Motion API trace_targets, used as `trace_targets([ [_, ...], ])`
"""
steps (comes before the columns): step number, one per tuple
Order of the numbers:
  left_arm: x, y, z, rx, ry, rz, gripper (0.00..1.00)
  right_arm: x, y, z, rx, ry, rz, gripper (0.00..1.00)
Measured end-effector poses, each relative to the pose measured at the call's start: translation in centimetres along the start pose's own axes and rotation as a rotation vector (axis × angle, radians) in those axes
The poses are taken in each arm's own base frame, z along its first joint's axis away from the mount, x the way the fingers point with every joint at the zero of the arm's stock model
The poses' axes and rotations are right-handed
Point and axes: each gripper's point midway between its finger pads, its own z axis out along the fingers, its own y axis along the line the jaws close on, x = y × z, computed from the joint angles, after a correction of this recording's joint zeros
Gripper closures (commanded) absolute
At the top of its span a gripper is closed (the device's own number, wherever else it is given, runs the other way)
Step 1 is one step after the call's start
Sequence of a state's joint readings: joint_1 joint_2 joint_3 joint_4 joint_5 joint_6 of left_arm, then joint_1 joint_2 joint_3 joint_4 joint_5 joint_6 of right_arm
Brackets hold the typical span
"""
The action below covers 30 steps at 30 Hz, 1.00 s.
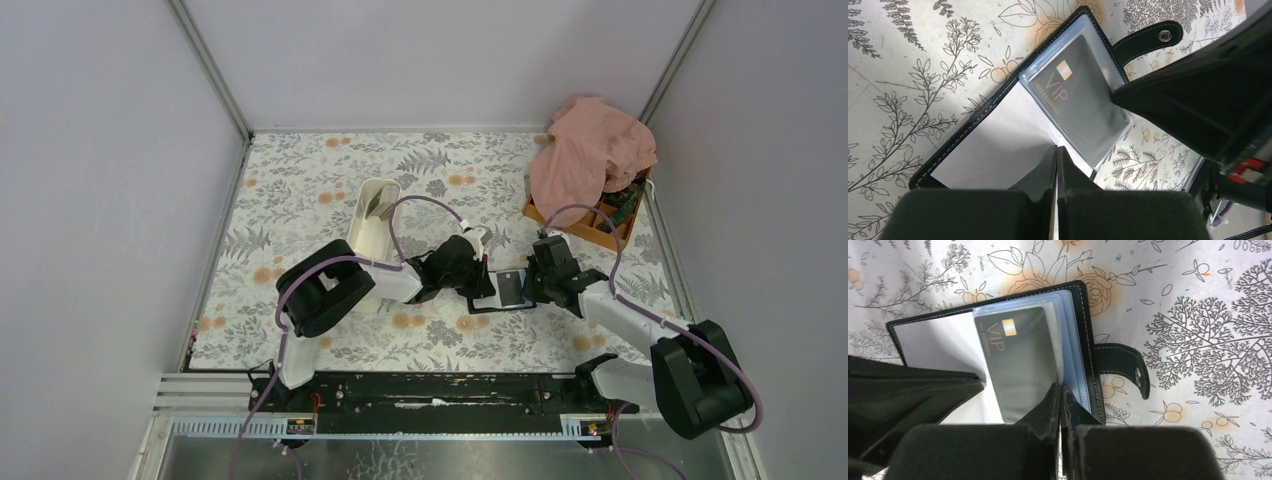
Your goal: Take the credit cards out of the card holder
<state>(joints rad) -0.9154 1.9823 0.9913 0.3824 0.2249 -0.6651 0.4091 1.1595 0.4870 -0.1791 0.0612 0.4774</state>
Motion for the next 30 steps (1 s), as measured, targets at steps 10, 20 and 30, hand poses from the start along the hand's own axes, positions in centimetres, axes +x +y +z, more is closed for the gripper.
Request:
trace_targets([
  [10,0.0,0.0,0.0,-0.001,0.0,-0.015,1.0,-0.2,0.9,1.4,-0.034,0.036,-0.007,1.0],
  [20,0.0,0.0,0.0,-0.001,0.001,-0.016,1.0,-0.2,1.0,1.3,-0.038,0.034,-0.012,1.0],
  [30,0.0,0.0,0.0,0.002,-0.004,-0.022,1.0,-1.0,2.1,-0.4,-0.111,-0.02,-0.001,0.7],
])
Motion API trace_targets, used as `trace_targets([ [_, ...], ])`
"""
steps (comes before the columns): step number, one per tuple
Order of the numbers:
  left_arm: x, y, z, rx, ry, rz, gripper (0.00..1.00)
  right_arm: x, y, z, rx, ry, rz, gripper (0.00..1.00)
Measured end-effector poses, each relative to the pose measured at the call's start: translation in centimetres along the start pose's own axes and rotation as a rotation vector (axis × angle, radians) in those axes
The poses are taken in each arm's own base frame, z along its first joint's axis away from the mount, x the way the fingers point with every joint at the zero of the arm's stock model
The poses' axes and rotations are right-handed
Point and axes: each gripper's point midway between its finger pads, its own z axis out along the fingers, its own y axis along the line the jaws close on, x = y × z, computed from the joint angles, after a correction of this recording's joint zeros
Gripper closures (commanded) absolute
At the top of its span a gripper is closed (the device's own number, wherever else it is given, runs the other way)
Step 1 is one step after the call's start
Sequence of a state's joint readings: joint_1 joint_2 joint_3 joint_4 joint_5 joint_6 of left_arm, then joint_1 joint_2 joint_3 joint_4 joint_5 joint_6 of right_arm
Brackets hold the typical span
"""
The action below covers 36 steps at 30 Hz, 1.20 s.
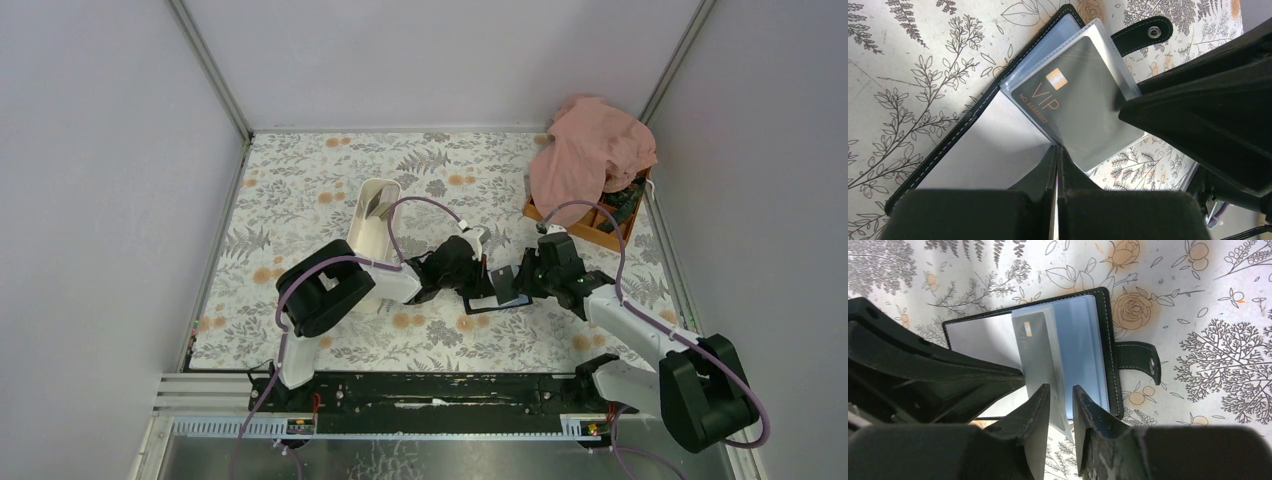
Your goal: Take the credit cards out of the card holder
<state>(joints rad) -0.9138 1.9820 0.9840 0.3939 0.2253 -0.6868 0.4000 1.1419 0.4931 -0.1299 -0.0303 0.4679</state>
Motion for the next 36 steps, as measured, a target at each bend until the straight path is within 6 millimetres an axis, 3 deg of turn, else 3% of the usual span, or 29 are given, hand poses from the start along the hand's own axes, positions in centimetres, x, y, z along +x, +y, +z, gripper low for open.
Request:
trace_targets([
  [5,0.0,0.0,0.0,0.003,-0.004,-0.003,1.0,-0.1,0.4,-0.3,-0.023,-0.005,-0.001,0.74],
  [12,0.0,0.0,0.0,0.003,-0.004,-0.003,1.0,0.1,0.8,-0.5,-0.041,0.008,0.003,1.0],
  [16,0.0,0.0,0.0,0.004,-0.004,-0.003,1.0,-0.1,1.9,-1.2,-0.1,0.0,0.005,0.97],
  [20,0.0,-0.1,0.0,0.007,-0.002,-0.003,1.0,0.1,3.2,-1.7,-0.16,0.009,-0.004,0.74],
  [23,0.1,0.0,0.0,0.007,-0.002,-0.003,1.0,0.6,3.9,-1.9,-0.19,0.026,-0.014,0.67],
  [30,0.2,-0.1,0.0,0.012,-0.003,-0.011,1.0,0.7,5.0,-2.2,-0.246,0.038,-0.022,0.77],
  [36,0.2,0.0,0.0,0.012,-0.004,-0.012,1.0,1.5,6.3,-2.0,-0.286,0.064,-0.042,0.77],
])
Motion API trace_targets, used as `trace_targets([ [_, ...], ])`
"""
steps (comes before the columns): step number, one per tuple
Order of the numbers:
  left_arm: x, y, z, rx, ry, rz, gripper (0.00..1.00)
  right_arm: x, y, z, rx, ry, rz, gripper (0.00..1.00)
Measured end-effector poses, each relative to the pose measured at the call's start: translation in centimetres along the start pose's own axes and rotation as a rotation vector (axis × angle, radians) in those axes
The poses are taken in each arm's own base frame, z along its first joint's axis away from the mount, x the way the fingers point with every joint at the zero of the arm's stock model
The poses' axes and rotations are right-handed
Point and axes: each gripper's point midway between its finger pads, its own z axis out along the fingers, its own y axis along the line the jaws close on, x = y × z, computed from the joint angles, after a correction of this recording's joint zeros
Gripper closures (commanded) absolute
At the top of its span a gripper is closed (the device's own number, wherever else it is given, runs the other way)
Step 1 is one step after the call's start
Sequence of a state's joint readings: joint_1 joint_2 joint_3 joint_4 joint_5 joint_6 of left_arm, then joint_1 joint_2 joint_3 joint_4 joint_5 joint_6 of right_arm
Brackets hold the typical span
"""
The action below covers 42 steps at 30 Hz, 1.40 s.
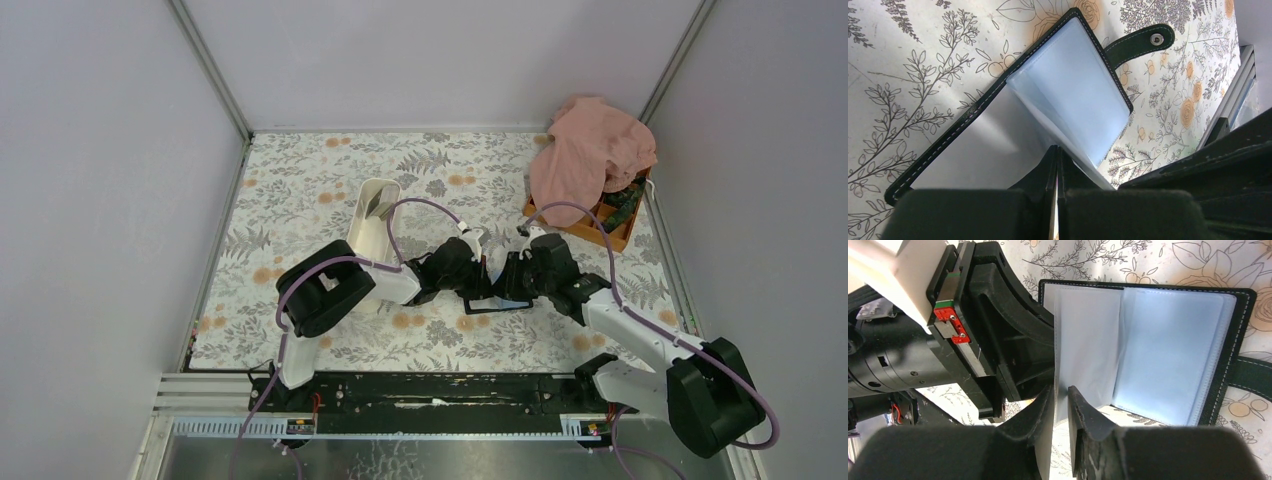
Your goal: Take the credit cards out of the card holder
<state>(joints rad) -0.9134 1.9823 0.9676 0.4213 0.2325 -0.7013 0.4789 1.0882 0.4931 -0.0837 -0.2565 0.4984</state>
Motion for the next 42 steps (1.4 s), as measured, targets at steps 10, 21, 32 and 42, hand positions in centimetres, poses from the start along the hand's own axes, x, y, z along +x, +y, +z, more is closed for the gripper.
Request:
trace_targets([
  [10,0.0,0.0,0.0,0.002,-0.002,0.001,1.0,-0.3,-0.6,0.0,0.045,-0.024,-0.005,0.59],
  [21,0.0,0.0,0.0,0.002,-0.002,0.001,1.0,-1.3,-1.1,-0.2,0.09,-0.061,-0.009,0.6],
  [32,0.0,0.0,0.0,0.003,-0.002,0.001,1.0,-0.9,-1.7,-0.1,0.114,-0.048,-0.009,0.6],
  [42,0.1,0.0,0.0,0.005,0.0,0.001,1.0,-0.2,-1.4,0.7,0.085,-0.001,-0.003,0.59],
])
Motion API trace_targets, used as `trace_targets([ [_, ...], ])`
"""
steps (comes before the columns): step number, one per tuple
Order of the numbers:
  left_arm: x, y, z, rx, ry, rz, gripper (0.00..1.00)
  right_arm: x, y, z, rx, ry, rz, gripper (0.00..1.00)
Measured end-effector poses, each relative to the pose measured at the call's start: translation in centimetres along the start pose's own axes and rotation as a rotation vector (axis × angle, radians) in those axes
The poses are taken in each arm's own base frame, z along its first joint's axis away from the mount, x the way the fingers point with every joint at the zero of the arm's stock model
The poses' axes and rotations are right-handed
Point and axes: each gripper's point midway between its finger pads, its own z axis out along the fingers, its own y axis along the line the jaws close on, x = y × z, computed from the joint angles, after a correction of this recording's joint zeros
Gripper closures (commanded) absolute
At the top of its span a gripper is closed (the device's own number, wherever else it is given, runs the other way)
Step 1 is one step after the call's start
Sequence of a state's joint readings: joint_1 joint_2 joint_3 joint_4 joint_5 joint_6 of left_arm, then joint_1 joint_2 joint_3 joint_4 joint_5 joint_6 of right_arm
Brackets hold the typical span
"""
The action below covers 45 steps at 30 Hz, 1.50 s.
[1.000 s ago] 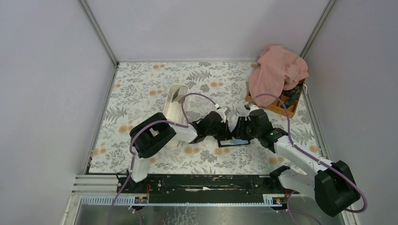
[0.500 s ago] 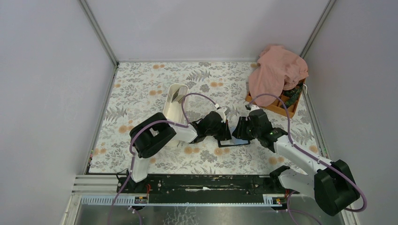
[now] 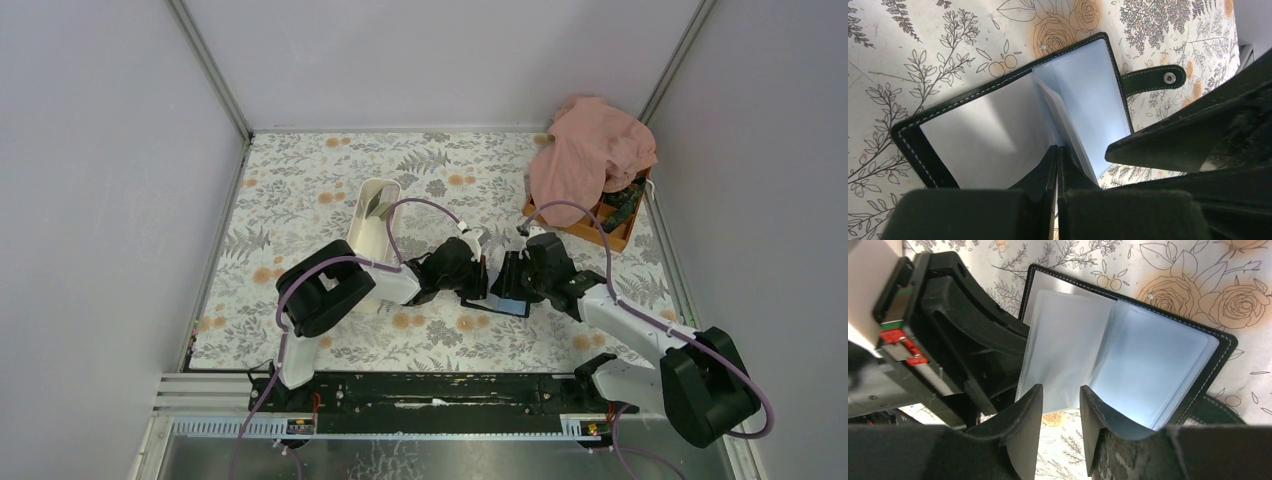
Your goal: Take the credit cards out of the card holder
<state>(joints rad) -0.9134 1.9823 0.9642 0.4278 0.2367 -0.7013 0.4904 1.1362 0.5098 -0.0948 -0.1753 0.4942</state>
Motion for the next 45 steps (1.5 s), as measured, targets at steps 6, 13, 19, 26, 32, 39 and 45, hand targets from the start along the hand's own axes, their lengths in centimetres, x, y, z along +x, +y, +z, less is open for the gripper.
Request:
trace_targets([
  [6,0.0,0.0,0.0,0.001,0.001,0.0,1.0,1.3,-1.1,1.1,0.036,0.061,0.003,0.6],
  [13,0.0,0.0,0.0,0.001,0.002,0.0,1.0,2.0,-2.5,1.7,0.1,0.086,0.009,0.63],
  [19,0.0,0.0,0.0,0.002,0.002,0.0,1.0,1.8,-2.8,1.8,0.117,0.075,0.012,0.73],
  [26,-0.1,0.2,0.0,-0.004,0.0,0.0,1.0,1.4,-1.8,2.1,0.071,0.048,0.038,0.69],
  [32,-1.3,2.9,-2.1,-0.182,-0.036,0.062,1.0,1.4,-2.1,2.0,0.08,0.027,0.057,0.68],
  [39,-3.9,5.5,-7.2,-0.412,-0.144,0.112,1.0,1.2,-2.6,1.9,0.081,-0.004,0.091,0.67],
  [45,-4.6,5.6,-8.0,-0.438,-0.173,0.126,1.0,0.8,-2.4,2.6,0.068,-0.018,0.098,0.68],
])
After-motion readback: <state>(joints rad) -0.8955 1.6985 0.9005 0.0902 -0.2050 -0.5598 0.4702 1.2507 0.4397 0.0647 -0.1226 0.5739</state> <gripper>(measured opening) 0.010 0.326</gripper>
